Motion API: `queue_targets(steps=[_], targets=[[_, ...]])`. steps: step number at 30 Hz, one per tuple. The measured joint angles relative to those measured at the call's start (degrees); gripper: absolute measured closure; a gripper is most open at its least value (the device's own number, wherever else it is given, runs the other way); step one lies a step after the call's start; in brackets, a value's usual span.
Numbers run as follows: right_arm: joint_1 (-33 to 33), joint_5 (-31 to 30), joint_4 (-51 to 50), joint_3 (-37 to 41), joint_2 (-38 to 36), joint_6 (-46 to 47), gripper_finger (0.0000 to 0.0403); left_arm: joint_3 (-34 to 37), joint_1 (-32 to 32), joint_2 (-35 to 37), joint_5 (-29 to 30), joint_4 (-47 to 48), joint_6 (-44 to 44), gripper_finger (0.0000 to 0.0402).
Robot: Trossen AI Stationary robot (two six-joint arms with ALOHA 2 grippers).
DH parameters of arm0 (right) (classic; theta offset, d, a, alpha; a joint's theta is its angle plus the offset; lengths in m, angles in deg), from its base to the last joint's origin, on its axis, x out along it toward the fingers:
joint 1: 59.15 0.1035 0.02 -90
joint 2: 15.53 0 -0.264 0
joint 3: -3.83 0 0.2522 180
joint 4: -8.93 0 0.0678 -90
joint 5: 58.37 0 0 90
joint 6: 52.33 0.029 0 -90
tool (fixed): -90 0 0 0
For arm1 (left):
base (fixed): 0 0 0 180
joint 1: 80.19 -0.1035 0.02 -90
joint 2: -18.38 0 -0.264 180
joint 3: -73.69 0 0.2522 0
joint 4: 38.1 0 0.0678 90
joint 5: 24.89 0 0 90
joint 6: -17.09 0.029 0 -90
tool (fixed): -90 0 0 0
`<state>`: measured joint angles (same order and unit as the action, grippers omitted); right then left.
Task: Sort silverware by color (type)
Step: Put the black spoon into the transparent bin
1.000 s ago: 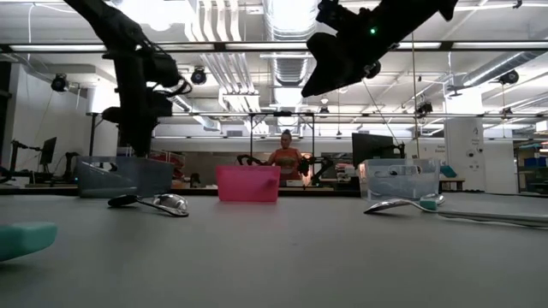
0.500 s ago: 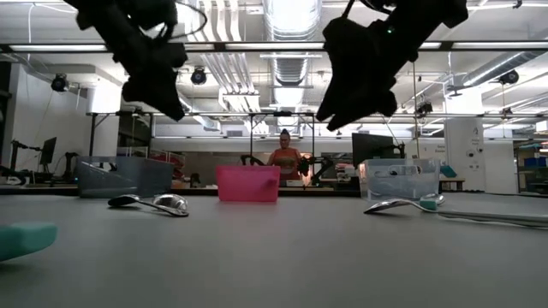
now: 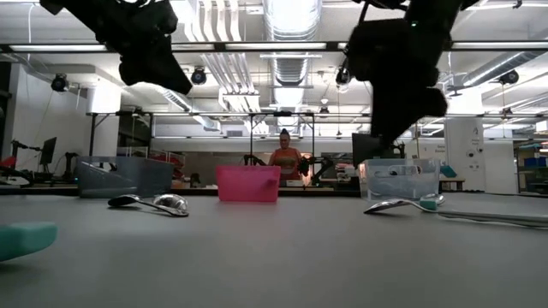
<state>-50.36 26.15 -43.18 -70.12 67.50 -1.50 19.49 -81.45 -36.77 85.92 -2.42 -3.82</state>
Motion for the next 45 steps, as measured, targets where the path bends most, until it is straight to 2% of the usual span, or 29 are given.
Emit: queue_targets(steps=[6,9,14,22,29,34,45], targets=[[1.48,0.43,-12.31,-1.46,0.04,2.73,0.0275,-0.93,0.36,-0.47,0.27,-0.16,-0.17,0.0331],[2.25,3.8,-16.85,-1.46,0.1,3.46,0.0282,-1.1,0.36,-0.58,0.33,-0.3,0.61,0.0331],[4.22,7.22,-23.24,-1.28,0.35,5.11,0.0284,-1.1,0.36,-1.02,1.28,-0.33,1.13,0.0331],[8.36,8.57,-32.9,-1.09,-0.1,8.78,0.0284,-1.1,0.34,-1.01,1.42,-2.81,4.47,0.0331],[10.9,8.71,-33.38,1.97,-1.54,12.94,0.0285,-1.1,0.34,-1.01,1.41,-3.92,5.38,0.0331],[11.97,8.7,-33.33,6.5,-5.38,17.84,0.0285,-1.1,0.34,-1.01,1.41,-3.92,5.38,0.0331],[13.15,8.51,-31.42,16.49,-17.52,37.26,0.0285,-1.1,0.34,-1.01,1.39,-3.94,5.36,0.0331]])
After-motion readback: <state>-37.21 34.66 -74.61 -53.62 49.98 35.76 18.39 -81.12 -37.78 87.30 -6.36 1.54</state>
